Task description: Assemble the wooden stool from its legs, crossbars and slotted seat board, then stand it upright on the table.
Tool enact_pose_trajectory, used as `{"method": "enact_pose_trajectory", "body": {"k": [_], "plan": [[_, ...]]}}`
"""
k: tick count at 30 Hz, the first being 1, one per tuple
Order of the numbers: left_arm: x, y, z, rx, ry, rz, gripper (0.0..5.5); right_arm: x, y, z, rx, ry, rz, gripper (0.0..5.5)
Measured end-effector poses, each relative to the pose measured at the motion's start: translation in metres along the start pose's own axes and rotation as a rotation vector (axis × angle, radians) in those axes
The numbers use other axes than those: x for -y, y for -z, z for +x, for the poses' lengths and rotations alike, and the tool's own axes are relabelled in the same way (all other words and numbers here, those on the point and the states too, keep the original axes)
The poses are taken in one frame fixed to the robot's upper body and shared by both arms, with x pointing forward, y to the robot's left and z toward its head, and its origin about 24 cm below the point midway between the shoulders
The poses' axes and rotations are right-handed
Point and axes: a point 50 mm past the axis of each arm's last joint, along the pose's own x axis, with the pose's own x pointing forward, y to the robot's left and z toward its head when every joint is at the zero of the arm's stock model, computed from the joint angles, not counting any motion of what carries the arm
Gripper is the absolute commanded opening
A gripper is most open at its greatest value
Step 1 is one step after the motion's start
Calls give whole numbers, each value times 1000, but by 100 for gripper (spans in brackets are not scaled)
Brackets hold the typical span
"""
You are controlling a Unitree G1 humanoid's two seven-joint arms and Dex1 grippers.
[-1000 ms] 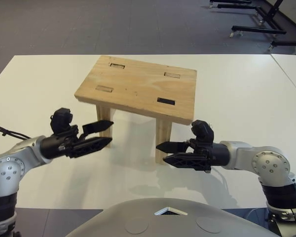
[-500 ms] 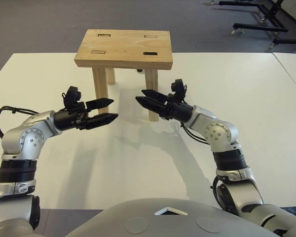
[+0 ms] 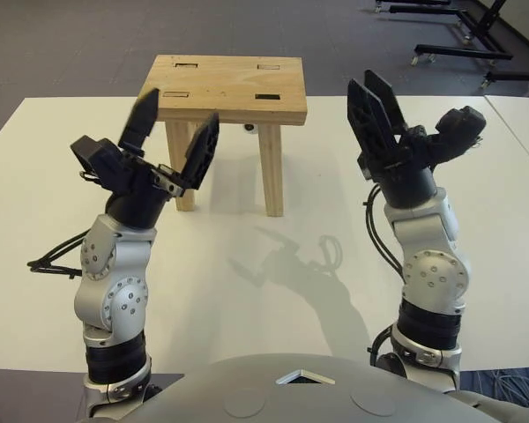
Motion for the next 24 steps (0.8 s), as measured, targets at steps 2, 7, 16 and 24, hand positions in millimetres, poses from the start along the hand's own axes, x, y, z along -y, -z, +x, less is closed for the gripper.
{"method": "enact_pose_trajectory", "body": {"k": [2,7,16,24], "plan": [[-9,3,6,5,-66,102,540,8,4,9,0,129,-222,409],[-26,12,24,34,-250,364,540,11,21,23,42,282,-621,409],[-19,19,27,50,-237,452,540,5,26,25,40,278,-714,409],[-15,19,29,72,-253,446,540,5,28,25,29,266,-718,538]]}}
